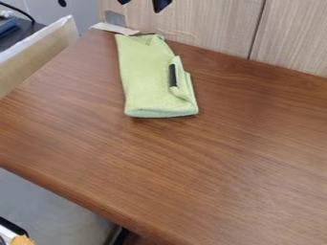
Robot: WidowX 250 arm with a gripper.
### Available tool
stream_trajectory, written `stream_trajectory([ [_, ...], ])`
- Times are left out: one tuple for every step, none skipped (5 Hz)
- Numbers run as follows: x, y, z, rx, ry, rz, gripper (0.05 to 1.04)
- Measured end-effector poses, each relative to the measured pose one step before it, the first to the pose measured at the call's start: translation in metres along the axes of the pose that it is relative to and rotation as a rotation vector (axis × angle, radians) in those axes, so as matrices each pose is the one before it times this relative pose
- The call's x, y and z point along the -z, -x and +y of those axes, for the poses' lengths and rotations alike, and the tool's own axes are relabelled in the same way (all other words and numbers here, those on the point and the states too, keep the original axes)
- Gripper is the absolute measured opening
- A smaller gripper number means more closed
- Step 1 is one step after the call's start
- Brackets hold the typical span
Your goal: Move the cloth from top left to the bottom right
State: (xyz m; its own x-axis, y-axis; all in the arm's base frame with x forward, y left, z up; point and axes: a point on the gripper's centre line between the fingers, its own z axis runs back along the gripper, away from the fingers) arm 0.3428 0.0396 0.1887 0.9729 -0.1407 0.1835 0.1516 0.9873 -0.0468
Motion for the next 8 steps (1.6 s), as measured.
stream_trajectory([
  [0.01279, 0.00170, 0.00083, -0.0055, 0.0108, 0.0350, 0.999],
  [0.02125, 0.00095, -0.00895, 0.0189, -0.0046, 0.0209, 0.999],
  [0.02037, -0.00637, -0.00375, 0.0291, -0.0419, -0.0038, 0.999],
  [0.02217, 0.00419, 0.00117, 0.0254, -0.0455, -0.0247, 0.999],
  [0.02789, 0.00831, -0.00222, 0.0313, 0.0116, 0.0510, 0.999],
  [0.01223, 0.00857, -0.00260, 0.0073, 0.0250, 0.0092, 0.999],
  [0.01584, 0.00822, 0.00830, -0.0295, 0.0094, 0.0317, 1.001],
  [0.00127, 0.00127, 0.00097, -0.0016, -0.0107, 0.0038, 1.001],
])
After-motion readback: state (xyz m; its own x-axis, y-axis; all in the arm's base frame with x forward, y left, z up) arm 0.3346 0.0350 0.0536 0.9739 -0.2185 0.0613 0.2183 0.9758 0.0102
